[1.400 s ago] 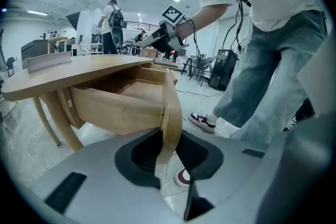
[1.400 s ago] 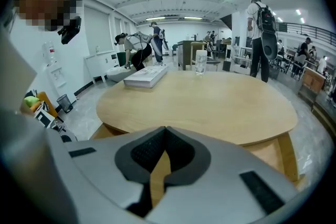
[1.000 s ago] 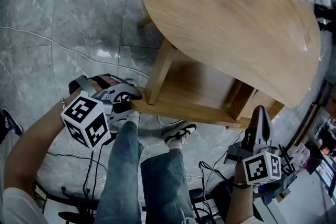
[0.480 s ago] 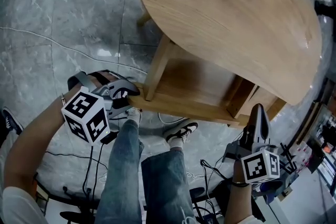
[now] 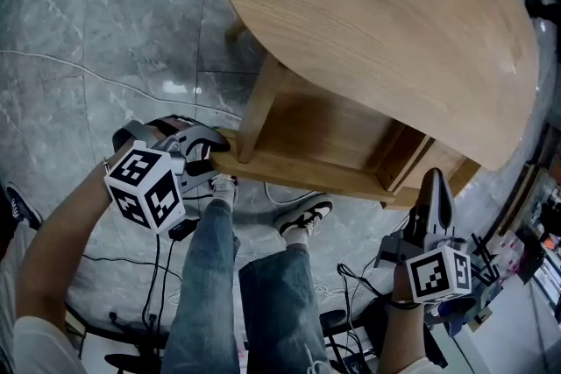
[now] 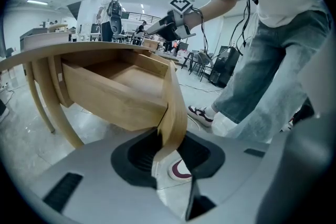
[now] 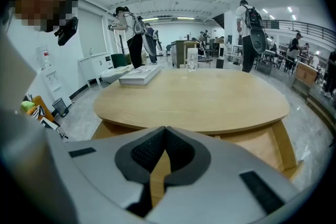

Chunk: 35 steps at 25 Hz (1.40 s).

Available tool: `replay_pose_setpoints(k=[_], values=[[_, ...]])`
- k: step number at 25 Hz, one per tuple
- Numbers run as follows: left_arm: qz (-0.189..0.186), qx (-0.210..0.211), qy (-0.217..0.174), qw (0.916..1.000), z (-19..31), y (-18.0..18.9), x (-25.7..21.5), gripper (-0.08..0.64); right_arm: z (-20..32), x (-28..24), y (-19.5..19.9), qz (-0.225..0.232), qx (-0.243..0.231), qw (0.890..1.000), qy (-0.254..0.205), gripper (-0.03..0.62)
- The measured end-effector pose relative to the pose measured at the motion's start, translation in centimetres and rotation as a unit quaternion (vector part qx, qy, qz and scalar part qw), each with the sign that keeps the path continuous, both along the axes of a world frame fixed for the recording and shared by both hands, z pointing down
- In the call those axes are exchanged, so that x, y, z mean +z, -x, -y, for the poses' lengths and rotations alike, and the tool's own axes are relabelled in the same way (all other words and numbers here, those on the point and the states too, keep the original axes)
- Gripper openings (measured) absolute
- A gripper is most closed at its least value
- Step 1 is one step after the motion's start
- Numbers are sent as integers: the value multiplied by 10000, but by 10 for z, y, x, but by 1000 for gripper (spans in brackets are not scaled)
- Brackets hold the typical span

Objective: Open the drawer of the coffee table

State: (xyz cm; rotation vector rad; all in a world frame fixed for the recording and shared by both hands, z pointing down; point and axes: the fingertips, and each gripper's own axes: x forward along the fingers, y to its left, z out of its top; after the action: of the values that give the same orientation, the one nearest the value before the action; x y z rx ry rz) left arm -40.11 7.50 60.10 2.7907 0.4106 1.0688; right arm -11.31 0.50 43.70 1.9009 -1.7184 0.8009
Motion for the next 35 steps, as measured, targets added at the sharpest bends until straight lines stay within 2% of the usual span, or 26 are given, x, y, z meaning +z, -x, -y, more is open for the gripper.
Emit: replay_pose_setpoints(k=[7,12,16,18,21,24,27,29,31,33,35], values=[[106,-161,136,9997,0,0,3,115,-2,-3,1,42,5,10000,-61,0],[491,-67,102,9987,2,2,5,124,-2,-12,3,105,-27,9998,-163,0],[888,-189,637,9938,0,14,2,154,-9,-32,-3,48,-59,9997,-231,0],[1081,-323,717,9910,3,25,-6,149,-12,-43,-10,61,13,9995,-312,0],[1082,-845,683,9882,16,37,-41,128,-16,-62,-21,172,228,9981,-554,0],[658,-1838,809,9774,31,25,-110,117,-25,-95,-36,283,477,9955,-771,0],[92,-2883,775,9544,57,6,-196,115,-26,-137,-49,385,725,9905,-1099,0],[-301,-3685,627,9270,80,-3,-255,113,-26,-169,-58,428,818,9868,-1331,0],[-669,-4503,448,8892,91,-14,-313,96,-35,-206,-73,386,817,9850,-1469,0],[-1054,-5220,198,8462,99,-25,-371,74,-43,-247,-92,264,747,9829,-1660,0],[-1487,-5776,120,8026,100,-38,-426,57,-54,-288,-112,139,678,9795,-1893,0]])
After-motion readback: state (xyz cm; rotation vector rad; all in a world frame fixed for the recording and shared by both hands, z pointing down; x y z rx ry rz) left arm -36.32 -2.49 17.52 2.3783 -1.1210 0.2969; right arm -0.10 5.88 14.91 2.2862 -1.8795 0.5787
